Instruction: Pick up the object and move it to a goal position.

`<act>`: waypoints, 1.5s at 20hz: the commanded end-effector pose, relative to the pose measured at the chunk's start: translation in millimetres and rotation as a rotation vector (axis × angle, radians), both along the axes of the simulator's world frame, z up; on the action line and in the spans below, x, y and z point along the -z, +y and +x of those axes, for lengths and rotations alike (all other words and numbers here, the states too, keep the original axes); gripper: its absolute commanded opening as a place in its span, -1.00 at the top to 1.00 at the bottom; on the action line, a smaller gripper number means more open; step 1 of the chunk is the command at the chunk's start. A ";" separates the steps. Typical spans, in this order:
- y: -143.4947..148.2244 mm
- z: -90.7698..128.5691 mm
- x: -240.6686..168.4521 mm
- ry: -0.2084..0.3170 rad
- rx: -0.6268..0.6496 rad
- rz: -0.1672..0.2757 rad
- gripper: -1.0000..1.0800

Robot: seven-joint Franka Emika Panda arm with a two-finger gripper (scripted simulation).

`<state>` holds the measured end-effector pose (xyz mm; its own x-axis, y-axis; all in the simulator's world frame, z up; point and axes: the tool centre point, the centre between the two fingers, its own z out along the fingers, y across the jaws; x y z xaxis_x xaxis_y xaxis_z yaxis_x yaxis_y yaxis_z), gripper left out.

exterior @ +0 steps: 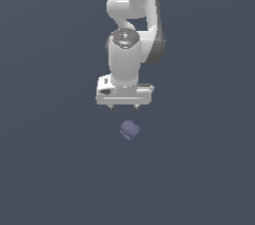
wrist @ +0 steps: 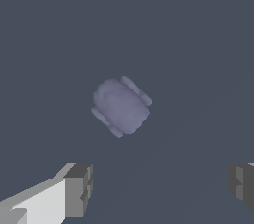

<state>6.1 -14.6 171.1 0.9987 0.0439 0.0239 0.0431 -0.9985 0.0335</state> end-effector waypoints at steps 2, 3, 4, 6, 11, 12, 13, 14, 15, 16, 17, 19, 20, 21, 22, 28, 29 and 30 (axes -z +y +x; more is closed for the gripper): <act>0.0 0.1 -0.1 0.000 -0.002 -0.001 -0.92; -0.1 0.2 0.2 0.000 -0.003 -0.001 -0.92; 0.0 0.4 0.5 0.000 -0.007 -0.001 -0.92; 0.3 1.0 1.7 0.001 -0.017 -0.001 -0.92; 2.1 4.0 7.5 0.005 -0.070 -0.002 -0.92; 2.6 4.8 9.2 0.006 -0.085 -0.003 -0.92; 3.1 5.7 11.0 0.007 -0.101 -0.003 -0.92; 3.7 6.7 13.0 0.009 -0.119 -0.003 -0.92; 4.4 7.8 15.2 0.010 -0.138 -0.003 -0.92; 5.1 8.9 17.5 0.011 -0.158 -0.003 -0.92; 5.9 10.0 20.0 0.013 -0.181 -0.003 -0.92; 7.6 12.6 25.6 0.016 -0.229 -0.002 -0.92; 8.6 14.0 28.6 0.018 -0.255 -0.002 -0.92; 9.6 15.4 31.8 0.020 -0.283 -0.001 -0.92; 10.7 16.8 35.2 0.022 -0.312 0.000 -0.92; 17.2 25.0 55.2 0.030 -0.482 0.007 -0.92; 18.2 26.1 58.1 0.031 -0.507 0.008 -0.92; 19.1 27.1 60.9 0.032 -0.530 0.010 -0.92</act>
